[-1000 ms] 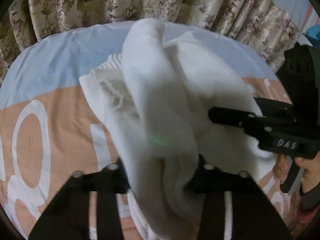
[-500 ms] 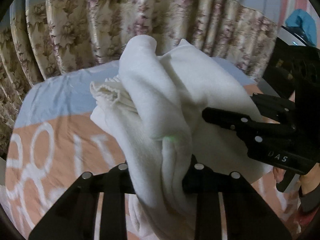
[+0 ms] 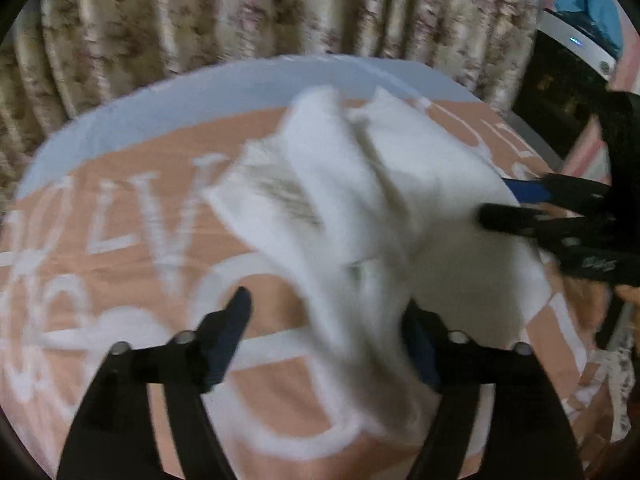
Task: Fold small clothes
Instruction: 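Open both tools and withdraw from the folded sweater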
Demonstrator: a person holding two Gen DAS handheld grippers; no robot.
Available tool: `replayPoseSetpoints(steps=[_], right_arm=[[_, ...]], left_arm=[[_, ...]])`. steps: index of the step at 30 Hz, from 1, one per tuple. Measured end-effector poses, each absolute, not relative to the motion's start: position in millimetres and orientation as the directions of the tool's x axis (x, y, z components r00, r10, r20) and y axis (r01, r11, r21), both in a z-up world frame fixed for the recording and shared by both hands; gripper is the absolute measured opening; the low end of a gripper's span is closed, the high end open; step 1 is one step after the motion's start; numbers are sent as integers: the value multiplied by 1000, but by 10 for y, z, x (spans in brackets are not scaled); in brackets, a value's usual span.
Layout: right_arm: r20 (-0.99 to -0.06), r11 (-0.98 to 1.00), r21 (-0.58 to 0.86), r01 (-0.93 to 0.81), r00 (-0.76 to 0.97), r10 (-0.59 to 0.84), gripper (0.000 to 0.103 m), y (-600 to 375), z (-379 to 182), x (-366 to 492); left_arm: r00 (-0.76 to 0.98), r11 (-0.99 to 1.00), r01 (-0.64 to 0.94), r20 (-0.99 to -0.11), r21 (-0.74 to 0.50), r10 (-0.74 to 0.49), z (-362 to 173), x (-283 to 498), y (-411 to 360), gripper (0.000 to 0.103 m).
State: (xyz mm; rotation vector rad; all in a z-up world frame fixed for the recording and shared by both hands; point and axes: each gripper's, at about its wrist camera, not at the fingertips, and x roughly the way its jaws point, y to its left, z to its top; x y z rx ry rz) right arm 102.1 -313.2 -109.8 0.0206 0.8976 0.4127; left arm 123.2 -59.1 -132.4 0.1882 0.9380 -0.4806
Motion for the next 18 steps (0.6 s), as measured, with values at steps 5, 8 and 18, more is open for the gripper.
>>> replayPoseSetpoints(steps=[5, 8, 18], right_arm=[[-701, 953, 174, -250, 647, 298, 100, -3217, -699, 716], [-700, 981, 91, -171, 689, 185, 100, -3162, -531, 585], [-710, 995, 94, 20, 702, 53, 100, -3092, -351, 270]], left_arm=[[632, 948, 316, -754, 44, -176, -953, 1008, -378, 100], [677, 971, 229, -728, 70, -108, -786, 864, -266, 101], [675, 985, 154, -737, 82, -44, -566, 528, -148, 101]])
